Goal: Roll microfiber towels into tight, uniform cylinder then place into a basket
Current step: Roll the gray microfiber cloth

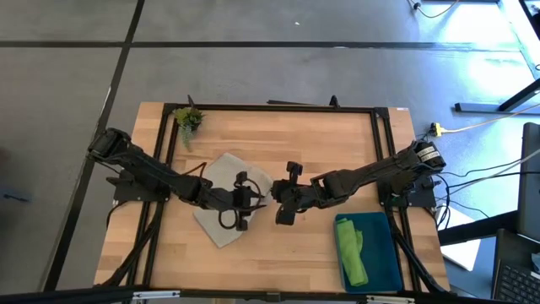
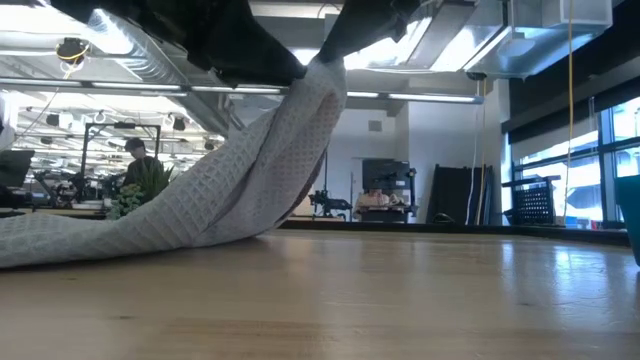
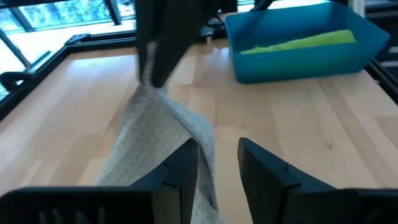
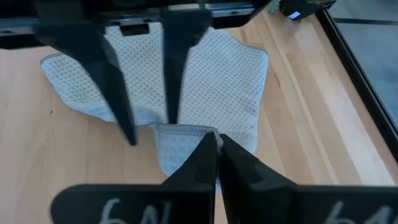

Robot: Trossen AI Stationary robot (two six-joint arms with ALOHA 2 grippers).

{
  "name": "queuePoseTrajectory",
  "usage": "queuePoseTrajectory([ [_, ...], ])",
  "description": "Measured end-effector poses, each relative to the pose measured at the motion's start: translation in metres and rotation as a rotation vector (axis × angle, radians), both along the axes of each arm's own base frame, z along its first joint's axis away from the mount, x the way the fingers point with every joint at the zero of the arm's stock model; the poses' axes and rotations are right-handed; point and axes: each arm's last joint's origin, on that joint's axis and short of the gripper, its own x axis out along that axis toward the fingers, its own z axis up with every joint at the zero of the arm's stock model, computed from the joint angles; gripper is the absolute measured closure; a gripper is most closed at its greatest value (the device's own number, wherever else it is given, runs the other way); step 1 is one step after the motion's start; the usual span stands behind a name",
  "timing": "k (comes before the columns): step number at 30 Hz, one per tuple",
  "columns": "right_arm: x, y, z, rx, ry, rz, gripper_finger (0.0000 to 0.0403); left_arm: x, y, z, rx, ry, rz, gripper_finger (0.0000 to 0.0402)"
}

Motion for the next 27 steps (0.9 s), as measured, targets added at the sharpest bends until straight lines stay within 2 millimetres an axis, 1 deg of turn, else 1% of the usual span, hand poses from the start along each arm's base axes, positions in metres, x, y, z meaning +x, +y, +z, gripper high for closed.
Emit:
queuePoseTrajectory([
  [10, 0.001, -0.003, 0.000, -0.013, 0.005, 0.004, 0.0393, -0.001, -0.003, -0.001, 0.002, 0.008, -0.039, 0.0295],
  [18, 0.003, -0.008, 0.001, -0.012, -0.002, -0.009, 0.0393, 0.004, -0.006, -0.015, -0.018, 0.056, -0.048, 0.0295],
  [27, 0.003, -0.008, 0.001, -0.013, -0.003, -0.010, 0.0393, 0.011, -0.006, -0.023, -0.051, 0.035, -0.028, 0.0295],
])
